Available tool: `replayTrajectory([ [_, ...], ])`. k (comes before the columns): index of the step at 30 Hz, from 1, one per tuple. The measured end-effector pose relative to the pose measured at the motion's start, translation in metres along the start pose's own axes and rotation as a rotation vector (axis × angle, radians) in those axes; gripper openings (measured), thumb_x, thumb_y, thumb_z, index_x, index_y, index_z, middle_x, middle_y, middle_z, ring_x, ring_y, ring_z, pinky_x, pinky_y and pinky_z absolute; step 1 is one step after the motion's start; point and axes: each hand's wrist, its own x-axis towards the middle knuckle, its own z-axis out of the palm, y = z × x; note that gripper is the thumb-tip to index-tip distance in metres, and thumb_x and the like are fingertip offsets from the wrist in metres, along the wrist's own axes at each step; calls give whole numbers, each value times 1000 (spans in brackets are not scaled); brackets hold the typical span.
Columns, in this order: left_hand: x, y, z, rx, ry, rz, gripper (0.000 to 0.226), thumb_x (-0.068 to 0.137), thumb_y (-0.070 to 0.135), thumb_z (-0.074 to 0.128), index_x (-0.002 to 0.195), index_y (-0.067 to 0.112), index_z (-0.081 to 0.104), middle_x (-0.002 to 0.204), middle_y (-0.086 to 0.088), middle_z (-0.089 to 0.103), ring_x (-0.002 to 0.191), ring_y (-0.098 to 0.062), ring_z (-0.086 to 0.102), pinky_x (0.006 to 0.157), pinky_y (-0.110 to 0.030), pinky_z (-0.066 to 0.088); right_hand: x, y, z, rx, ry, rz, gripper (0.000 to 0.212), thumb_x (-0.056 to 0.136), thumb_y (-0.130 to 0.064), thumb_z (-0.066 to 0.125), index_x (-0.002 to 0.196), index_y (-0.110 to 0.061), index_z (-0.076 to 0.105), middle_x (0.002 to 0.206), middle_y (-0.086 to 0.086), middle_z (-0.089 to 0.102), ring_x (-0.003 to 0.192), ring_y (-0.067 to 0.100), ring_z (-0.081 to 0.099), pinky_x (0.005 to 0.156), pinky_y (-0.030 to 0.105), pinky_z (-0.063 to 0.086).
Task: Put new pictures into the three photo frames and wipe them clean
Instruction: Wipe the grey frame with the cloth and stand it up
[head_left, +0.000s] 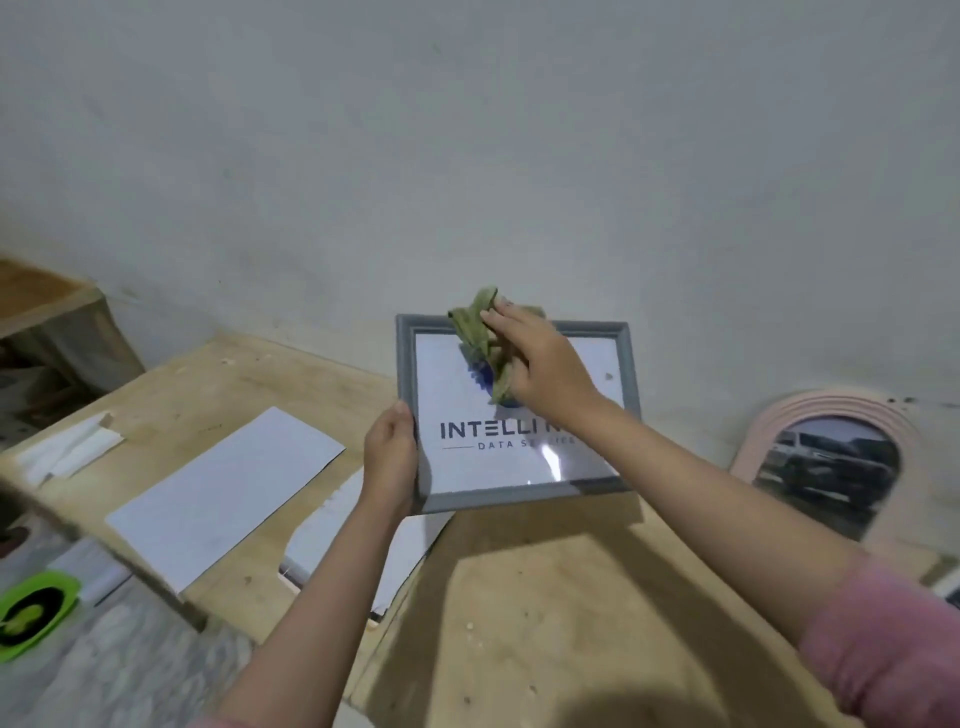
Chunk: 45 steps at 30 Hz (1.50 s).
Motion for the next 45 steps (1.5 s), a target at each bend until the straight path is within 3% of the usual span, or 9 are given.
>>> replayTrajectory([
  [4,-18,-8,19,36,-20,86,38,100,28,38,64,19,32,69,-3,31,70,-16,31,68,-30,29,-19,-17,30,-79,-167,201,72,85,6,36,149,-24,24,160,0,5,146,29,-7,106,73,6],
  [11,-18,-5,22,-167,56,-27,30,100,36,39,79,19,52,88,-9,59,83,-20,55,83,-40,49,-121,-21,44,-44,-459,-204,63,78,13,42,137,-6,45,153,12,29,144,36,11,103,71,13],
  [15,-22,2,19,-92,85,33,34,101,33,36,75,19,52,83,-1,62,80,-18,55,81,-33,47,-153,26,15,-211,-338,-425,36,79,-18,47,109,-11,66,136,12,54,127,40,47,94,68,33],
  [21,-20,-6,14,-29,132,30,33,100,35,36,79,14,50,81,-2,58,79,-18,51,76,-32,42,-149,81,-42,-233,-1,54,34,70,3,47,94,-10,68,107,13,67,82,39,60,73,36,48],
  [24,-26,-17,25,-39,134,-9,31,101,34,36,80,14,49,82,-3,55,80,-17,48,74,-31,41,-137,36,-23,-105,182,3,47,70,3,36,108,-3,63,110,15,65,97,27,55,84,34,44],
  [32,-21,-12,37,-33,75,-21,37,101,32,38,74,13,55,77,-2,63,74,-20,57,74,-31,47,-182,40,34,-465,-76,-355,63,77,-22,54,138,-31,42,148,2,40,126,30,43,102,57,32],
  [38,-3,-6,18,-1,106,-59,35,100,36,37,77,17,54,81,3,62,77,-16,56,76,-29,43,-185,105,-22,-567,-87,-187,60,78,-15,41,137,-27,41,147,10,40,133,34,31,98,62,27],
  [42,5,-1,13,65,134,-15,36,101,35,36,73,15,48,75,2,55,70,-12,48,68,-28,39,-178,141,-55,-516,-124,-94,80,70,13,61,137,-23,40,142,15,44,125,41,45,99,55,39],
  [45,8,-6,11,129,125,58,37,101,34,36,74,11,47,75,-2,52,71,-16,45,69,-30,39,-153,133,-67,-345,87,191,62,76,6,55,134,-15,49,137,17,50,111,43,55,92,46,48],
])
